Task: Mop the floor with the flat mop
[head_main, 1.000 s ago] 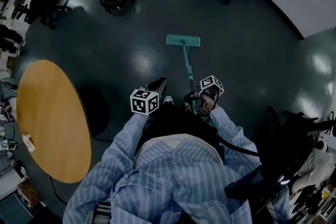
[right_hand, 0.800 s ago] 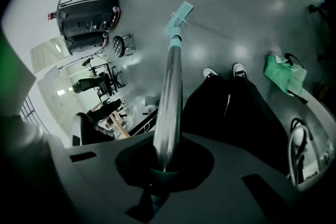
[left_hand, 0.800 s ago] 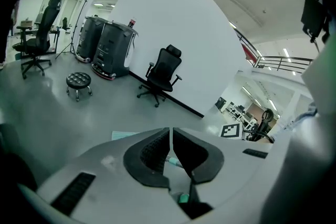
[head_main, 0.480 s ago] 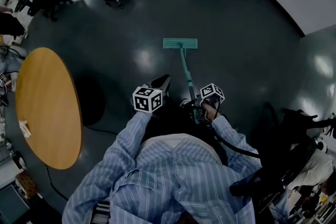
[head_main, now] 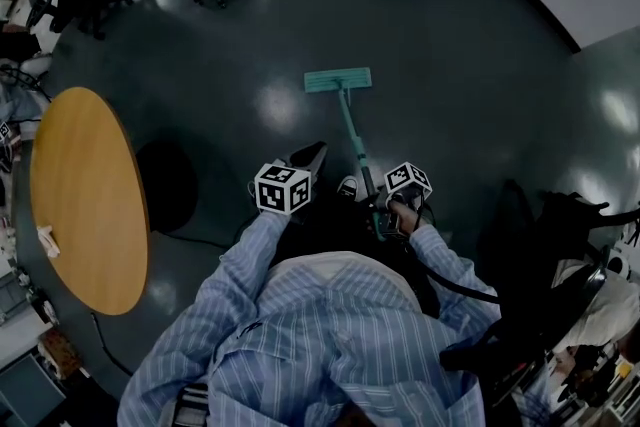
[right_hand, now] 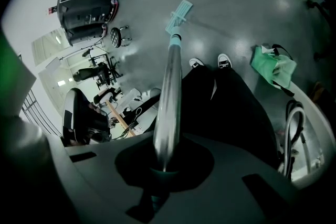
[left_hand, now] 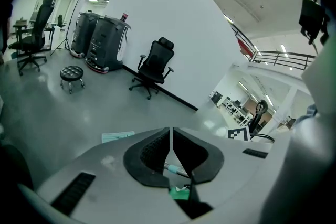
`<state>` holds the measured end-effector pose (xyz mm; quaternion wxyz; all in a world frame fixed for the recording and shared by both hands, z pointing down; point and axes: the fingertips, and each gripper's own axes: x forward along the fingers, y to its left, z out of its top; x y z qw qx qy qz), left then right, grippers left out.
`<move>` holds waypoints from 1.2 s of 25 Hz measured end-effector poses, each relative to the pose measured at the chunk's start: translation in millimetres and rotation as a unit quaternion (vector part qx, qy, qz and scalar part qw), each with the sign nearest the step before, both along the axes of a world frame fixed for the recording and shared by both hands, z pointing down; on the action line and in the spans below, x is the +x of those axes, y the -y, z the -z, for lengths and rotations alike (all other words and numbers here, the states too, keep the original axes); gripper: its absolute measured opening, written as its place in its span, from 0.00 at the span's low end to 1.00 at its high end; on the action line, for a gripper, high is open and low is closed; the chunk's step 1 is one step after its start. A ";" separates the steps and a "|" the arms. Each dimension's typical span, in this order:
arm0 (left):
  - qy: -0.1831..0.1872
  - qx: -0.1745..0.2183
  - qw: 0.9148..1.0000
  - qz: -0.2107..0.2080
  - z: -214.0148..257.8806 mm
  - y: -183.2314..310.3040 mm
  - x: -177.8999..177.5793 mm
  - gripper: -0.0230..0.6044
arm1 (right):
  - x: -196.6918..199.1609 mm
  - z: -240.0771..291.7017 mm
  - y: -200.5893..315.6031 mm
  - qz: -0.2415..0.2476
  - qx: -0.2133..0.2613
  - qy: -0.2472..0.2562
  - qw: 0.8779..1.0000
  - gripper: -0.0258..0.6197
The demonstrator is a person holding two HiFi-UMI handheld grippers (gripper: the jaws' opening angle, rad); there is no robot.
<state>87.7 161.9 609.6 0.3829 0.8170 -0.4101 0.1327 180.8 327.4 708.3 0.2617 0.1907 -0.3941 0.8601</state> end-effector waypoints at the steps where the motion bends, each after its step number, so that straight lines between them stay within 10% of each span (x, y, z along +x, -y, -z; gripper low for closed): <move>1: 0.001 0.002 1.000 -0.001 0.7 -0.1 1.8 0.07 | -0.8 0.7 0.9 -0.004 -0.001 0.004 1.000 0.06; 14: 0.005 0.020 1.000 -0.015 10.8 24.1 23.3 0.07 | -3.4 2.8 37.9 -0.013 0.005 0.025 1.000 0.06; 30: -0.005 0.006 1.000 -0.021 3.4 229.8 -39.1 0.07 | -63.3 3.6 249.0 -0.031 0.000 0.020 0.999 0.06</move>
